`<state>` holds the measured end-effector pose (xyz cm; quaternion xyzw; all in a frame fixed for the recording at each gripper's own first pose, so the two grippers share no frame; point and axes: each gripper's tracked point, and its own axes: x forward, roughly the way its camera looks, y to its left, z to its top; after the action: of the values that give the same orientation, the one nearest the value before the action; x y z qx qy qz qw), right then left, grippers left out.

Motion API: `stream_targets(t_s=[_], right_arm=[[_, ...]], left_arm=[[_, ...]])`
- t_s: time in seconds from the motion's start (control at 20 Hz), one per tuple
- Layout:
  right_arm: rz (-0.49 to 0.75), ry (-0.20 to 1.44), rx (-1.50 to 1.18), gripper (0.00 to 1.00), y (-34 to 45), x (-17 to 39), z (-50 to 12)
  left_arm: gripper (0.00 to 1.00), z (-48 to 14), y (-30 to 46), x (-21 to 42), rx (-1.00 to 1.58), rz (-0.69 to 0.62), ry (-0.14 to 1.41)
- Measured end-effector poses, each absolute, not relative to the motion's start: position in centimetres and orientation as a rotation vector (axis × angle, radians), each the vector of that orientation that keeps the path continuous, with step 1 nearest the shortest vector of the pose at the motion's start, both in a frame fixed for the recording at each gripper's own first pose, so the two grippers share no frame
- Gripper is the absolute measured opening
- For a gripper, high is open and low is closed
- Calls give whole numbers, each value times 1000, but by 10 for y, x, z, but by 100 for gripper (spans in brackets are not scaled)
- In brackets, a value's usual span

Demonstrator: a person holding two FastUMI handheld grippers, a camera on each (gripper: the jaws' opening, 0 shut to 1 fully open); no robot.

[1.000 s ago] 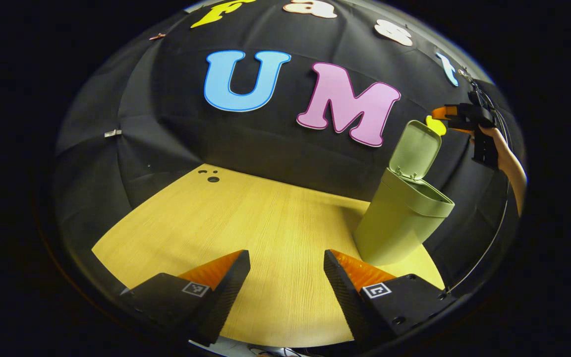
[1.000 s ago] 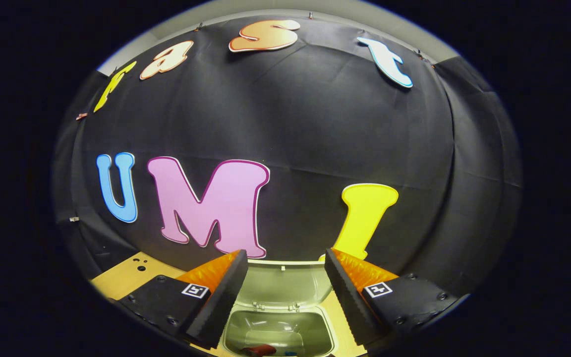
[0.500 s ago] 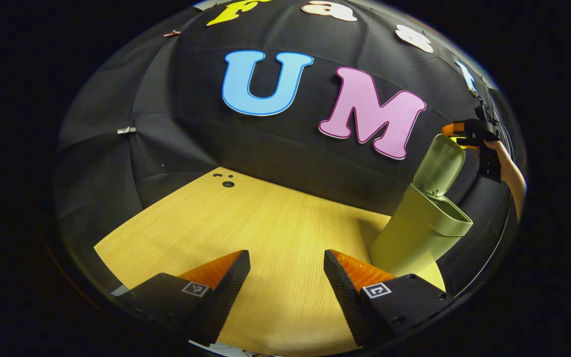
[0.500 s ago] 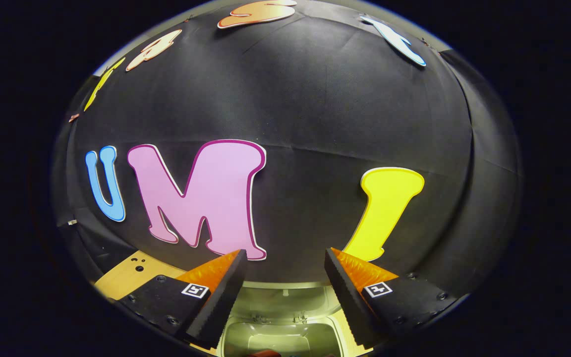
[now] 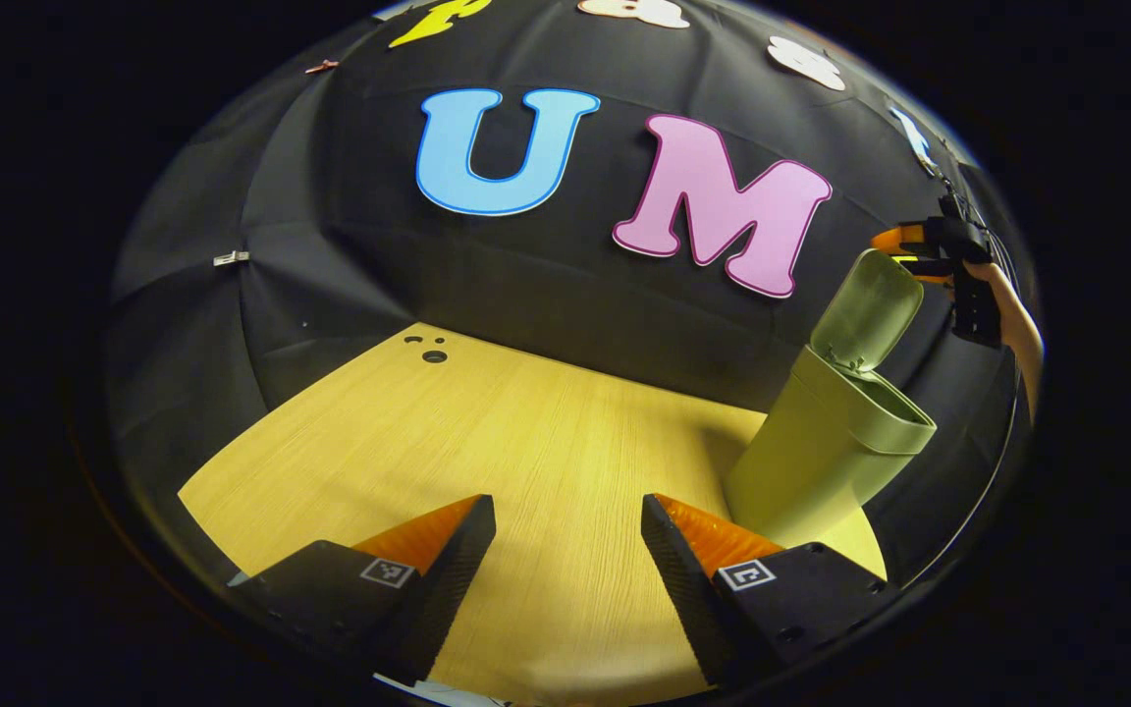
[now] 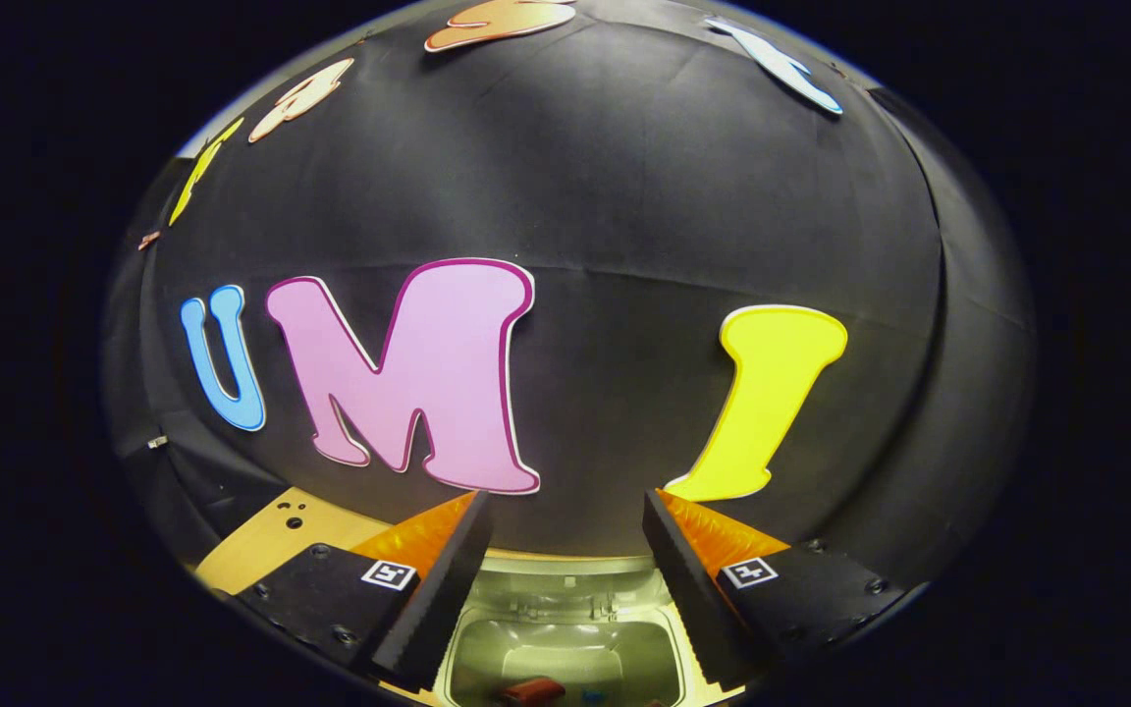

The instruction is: Press the lid of the desktop garbage bin to open it, pick up the crumpled paper on the desktop and throw it into the bin, then pick up the pop can on the desktop and drop it into the bin, and finally close the garbage bin lid.

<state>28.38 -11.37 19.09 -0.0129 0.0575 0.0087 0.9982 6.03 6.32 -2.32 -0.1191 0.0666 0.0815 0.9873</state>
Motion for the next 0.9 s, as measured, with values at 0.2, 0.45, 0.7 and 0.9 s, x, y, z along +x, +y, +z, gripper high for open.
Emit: stream_targets(t_s=[0.2, 0.45, 0.7, 0.9], right_arm=[[36, 108, -20, 96, -114, 250, 171], [42, 143, -18, 97, -118, 213, 127], [56, 211, -11, 97, -120, 190, 72], [46, 246, 2, 97, -122, 181, 40]], left_arm=[[96, -34, 56, 59, -238, 142, 155], [96, -47, 43, 60, -216, 110, 183], [96, -55, 26, 59, -191, 80, 212], [96, -57, 12, 57, -165, 64, 222]])
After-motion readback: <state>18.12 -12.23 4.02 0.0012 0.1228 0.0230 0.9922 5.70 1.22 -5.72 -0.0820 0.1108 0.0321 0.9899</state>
